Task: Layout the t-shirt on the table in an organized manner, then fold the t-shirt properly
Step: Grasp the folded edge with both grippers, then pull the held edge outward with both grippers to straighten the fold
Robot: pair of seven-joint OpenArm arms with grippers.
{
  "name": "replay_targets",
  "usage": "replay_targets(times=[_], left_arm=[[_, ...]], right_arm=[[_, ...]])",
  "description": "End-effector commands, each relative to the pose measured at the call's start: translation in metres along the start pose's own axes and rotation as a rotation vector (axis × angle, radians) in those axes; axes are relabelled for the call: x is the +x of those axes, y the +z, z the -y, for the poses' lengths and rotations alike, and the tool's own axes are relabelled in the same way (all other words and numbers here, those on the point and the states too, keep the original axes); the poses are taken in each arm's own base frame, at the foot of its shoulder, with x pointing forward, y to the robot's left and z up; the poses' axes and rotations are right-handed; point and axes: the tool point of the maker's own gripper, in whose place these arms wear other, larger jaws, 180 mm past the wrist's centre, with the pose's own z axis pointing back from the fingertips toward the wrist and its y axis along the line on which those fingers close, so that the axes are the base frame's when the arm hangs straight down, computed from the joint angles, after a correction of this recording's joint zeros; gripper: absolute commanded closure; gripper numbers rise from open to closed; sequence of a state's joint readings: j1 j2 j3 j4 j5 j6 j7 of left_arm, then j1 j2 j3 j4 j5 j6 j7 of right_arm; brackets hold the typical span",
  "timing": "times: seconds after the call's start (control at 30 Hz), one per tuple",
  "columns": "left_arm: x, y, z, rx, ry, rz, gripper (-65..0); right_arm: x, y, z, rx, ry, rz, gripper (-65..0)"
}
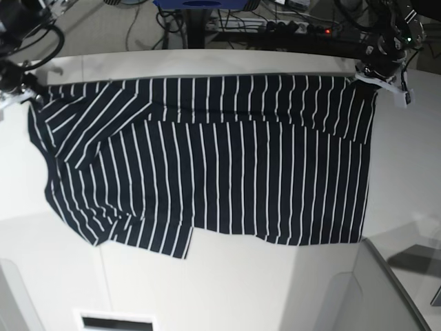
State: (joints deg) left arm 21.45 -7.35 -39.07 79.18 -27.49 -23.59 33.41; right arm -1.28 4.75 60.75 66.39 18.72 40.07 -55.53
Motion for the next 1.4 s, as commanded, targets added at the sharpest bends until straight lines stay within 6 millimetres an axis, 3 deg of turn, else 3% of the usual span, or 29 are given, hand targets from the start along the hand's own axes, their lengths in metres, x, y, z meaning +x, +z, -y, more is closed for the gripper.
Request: replay_targets(times=[0.0,0.13,0.5,1.13,1.23,1.3,1.37], left_arm=[[0.014,0.005,-0.005,0.010,-0.014,0.044,0.0],[0.013,0.005,-0.006,0.011,-0.014,0.041,0.0],[-0.001,0.012,-0.014,0.027,-0.020,0.009,0.0],[-0.008,0.017,-0.017,0.035,-0.024,-0.006,0.0],[-0.010,0.020,-0.019,0.040,-0.028,-0.010,0.0],[-0.008,0.025,-0.020,0.056,-0.046,-0.005,0.0],[-0.001,0.031,-0.024,0.105,-0.068,0.011,-9.2]], right_arm=[[0.009,0.007,0.008,-0.025,0.016,0.017,-0.8],[-0.008,0.007,0.011,-0.030,0.005,-0.010,-0.8],[-0.010,0.034,0.010,-0.102,0.083,0.030,-0.8],[-0.013,0.035,0.009,-0.105,0.087,0.011,-1.8],[-0.012,0.035,0.009,-0.107,0.089,0.013,-8.3],[-0.007,0.040,0.010,-0.119,0.101,0.029,-18.8],[0.000,0.046,0.009,-0.132,0.120,0.052,-28.4]])
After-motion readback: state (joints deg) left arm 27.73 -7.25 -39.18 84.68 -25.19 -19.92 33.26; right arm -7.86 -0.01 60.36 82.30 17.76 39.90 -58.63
